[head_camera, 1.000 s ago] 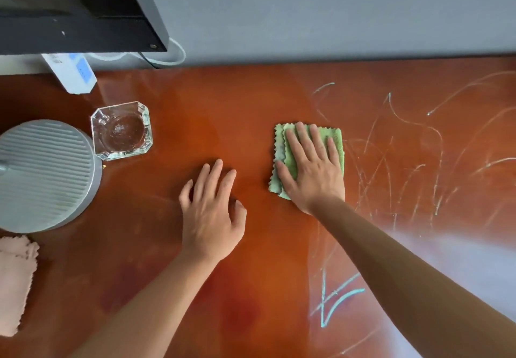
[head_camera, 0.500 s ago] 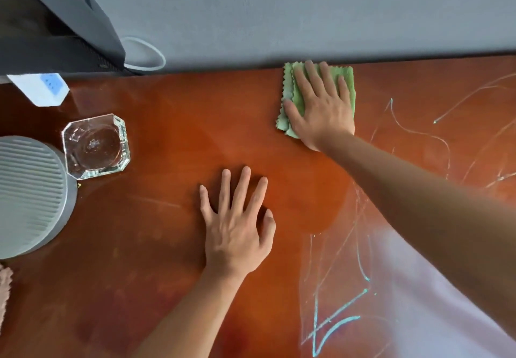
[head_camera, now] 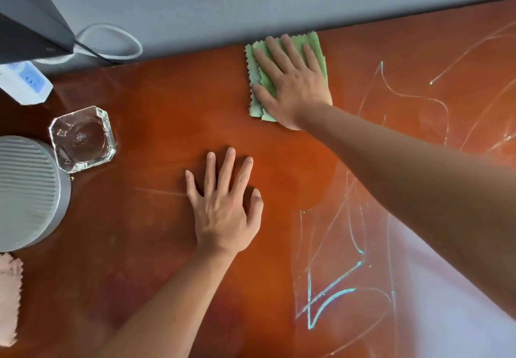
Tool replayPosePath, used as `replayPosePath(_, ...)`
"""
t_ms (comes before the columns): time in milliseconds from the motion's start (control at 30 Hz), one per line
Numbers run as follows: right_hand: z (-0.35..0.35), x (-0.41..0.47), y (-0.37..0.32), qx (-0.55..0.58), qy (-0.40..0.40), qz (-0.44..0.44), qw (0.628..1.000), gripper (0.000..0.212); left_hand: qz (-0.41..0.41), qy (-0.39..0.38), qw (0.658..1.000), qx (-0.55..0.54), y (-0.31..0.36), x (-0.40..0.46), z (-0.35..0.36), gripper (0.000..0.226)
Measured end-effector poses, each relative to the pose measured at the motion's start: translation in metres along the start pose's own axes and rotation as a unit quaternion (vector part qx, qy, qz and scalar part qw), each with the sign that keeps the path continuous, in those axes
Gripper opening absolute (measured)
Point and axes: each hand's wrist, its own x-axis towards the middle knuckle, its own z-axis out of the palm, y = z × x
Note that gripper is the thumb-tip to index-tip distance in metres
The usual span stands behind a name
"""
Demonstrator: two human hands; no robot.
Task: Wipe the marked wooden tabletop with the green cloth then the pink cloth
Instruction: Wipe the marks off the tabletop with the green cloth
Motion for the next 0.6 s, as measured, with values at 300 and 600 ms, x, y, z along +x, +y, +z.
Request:
replayPosePath(300, 0.006, -0.063, 0.011, 0.008, 0.012, 0.073, 0.997, 0.072, 0.01, -0.016, 1.0, 0.004, -0.002, 0.002, -0.003, 0.064)
replayPosePath(600, 0.036, -0.185, -0.025, 0.04, 0.049, 0.109, 0.992, 0.068, 0.01, -0.027, 1.0, 0.003, 0.0, 0.001, -0.004, 0.066)
